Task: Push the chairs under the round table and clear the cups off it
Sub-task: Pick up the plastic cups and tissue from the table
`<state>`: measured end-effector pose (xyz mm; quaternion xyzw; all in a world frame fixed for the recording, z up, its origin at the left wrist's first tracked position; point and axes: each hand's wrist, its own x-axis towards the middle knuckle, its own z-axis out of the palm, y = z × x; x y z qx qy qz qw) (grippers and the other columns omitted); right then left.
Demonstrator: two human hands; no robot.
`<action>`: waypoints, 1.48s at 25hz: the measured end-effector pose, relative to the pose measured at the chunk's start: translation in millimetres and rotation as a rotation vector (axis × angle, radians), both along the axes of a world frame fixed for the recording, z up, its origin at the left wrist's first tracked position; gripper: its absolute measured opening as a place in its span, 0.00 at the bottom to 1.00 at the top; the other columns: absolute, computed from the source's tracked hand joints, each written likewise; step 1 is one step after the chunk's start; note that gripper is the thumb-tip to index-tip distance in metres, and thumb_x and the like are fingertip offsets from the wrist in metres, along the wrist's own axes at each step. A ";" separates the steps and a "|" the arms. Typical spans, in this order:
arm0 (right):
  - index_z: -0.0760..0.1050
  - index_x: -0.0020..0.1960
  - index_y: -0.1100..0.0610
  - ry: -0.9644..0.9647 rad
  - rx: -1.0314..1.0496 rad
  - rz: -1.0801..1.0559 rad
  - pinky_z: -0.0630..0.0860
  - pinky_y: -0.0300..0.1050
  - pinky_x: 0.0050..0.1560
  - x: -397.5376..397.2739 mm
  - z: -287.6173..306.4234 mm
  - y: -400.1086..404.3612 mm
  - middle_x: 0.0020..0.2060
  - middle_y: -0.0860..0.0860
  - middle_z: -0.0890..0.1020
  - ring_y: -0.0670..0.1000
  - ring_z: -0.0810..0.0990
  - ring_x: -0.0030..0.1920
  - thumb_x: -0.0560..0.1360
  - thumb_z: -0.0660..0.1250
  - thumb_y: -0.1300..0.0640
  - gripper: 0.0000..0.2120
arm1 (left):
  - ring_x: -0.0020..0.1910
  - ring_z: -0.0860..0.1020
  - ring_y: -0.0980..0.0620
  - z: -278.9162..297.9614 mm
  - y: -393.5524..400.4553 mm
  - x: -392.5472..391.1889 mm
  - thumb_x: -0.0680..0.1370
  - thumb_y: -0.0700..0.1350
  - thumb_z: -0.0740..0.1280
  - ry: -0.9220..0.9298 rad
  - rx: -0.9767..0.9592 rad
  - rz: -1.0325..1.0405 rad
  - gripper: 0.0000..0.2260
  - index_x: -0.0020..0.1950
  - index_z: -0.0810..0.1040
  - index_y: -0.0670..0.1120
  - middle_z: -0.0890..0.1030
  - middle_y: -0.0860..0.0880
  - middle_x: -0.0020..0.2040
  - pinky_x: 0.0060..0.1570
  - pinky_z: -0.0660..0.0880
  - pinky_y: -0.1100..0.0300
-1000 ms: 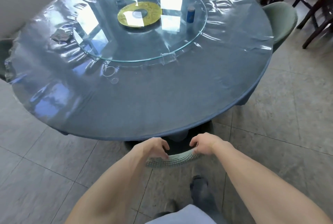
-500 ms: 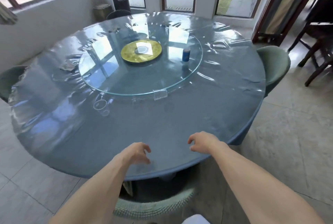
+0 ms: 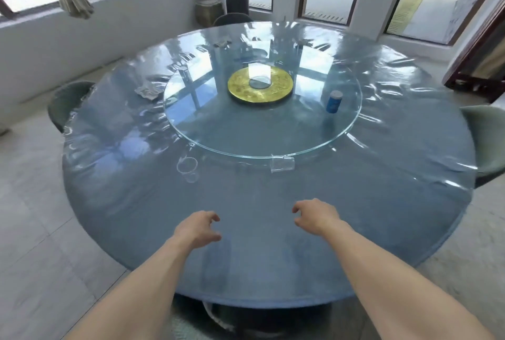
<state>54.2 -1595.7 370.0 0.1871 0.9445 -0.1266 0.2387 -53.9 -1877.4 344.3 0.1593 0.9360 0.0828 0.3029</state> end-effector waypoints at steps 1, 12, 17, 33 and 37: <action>0.71 0.68 0.42 0.019 0.011 -0.020 0.72 0.45 0.56 -14.0 -0.2 -4.8 0.65 0.49 0.77 0.54 0.77 0.63 0.77 0.59 0.52 0.20 | 0.63 0.74 0.53 0.7 -9.2 -9.9 0.72 0.55 0.70 0.005 0.005 0.022 0.25 0.69 0.72 0.56 0.74 0.53 0.67 0.57 0.74 0.57; 0.52 0.77 0.41 0.115 0.250 -0.086 0.68 0.55 0.63 -153.5 -25.3 -3.4 0.75 0.49 0.60 0.55 0.62 0.73 0.73 0.71 0.48 0.40 | 0.71 0.64 0.47 -7.4 -36.6 -157.2 0.68 0.56 0.74 0.226 0.147 0.224 0.42 0.77 0.56 0.60 0.58 0.51 0.73 0.55 0.75 0.50; 0.48 0.78 0.40 -0.002 0.262 -0.073 0.65 0.55 0.67 -174.3 -51.4 16.9 0.77 0.48 0.58 0.53 0.57 0.76 0.73 0.71 0.50 0.43 | 0.73 0.61 0.45 -25.9 -22.9 -188.5 0.67 0.55 0.76 0.115 0.116 0.117 0.47 0.78 0.49 0.62 0.51 0.52 0.77 0.59 0.74 0.48; 0.66 0.65 0.45 -0.044 0.500 0.057 0.68 0.45 0.54 -148.9 -75.0 1.1 0.64 0.44 0.73 0.54 0.67 0.63 0.75 0.62 0.64 0.23 | 0.50 0.75 0.46 -26.6 -35.1 -182.1 0.76 0.49 0.65 0.179 0.111 0.037 0.27 0.74 0.61 0.57 0.67 0.50 0.62 0.42 0.74 0.54; 0.66 0.66 0.45 -0.017 0.342 -0.138 0.67 0.48 0.53 -128.8 -64.2 -16.1 0.60 0.49 0.74 0.55 0.69 0.62 0.74 0.64 0.55 0.21 | 0.51 0.77 0.45 -13.2 -47.3 -165.9 0.75 0.50 0.66 0.186 0.099 0.040 0.28 0.74 0.60 0.57 0.67 0.50 0.62 0.42 0.75 0.53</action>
